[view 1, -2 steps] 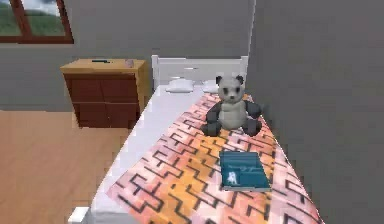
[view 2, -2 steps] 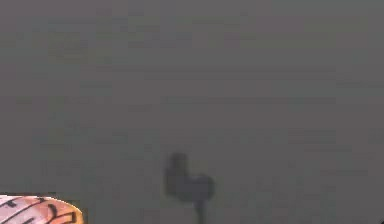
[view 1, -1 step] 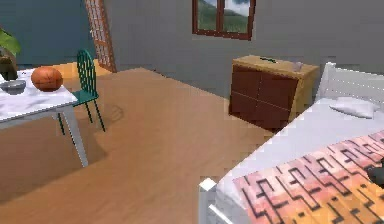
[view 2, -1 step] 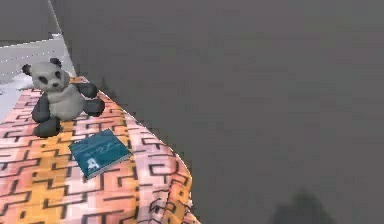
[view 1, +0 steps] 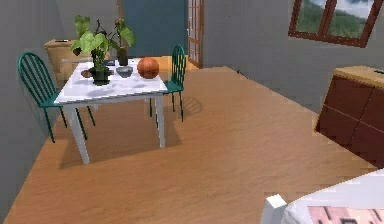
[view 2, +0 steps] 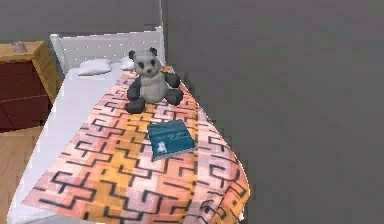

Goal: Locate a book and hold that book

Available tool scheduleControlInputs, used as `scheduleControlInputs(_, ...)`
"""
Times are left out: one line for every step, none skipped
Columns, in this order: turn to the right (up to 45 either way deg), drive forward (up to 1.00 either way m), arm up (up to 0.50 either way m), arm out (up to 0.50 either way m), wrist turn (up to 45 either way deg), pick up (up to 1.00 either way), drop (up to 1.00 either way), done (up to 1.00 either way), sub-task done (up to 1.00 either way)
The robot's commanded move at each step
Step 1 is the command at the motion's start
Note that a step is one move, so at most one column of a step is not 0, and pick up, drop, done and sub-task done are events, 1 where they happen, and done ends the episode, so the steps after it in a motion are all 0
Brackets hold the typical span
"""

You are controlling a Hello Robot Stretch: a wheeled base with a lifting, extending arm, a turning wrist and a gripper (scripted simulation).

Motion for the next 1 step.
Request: scheduleControlInputs(0.0,0.00,0.50,0.00,0.0,0.00,0.00,0.00,0.00)
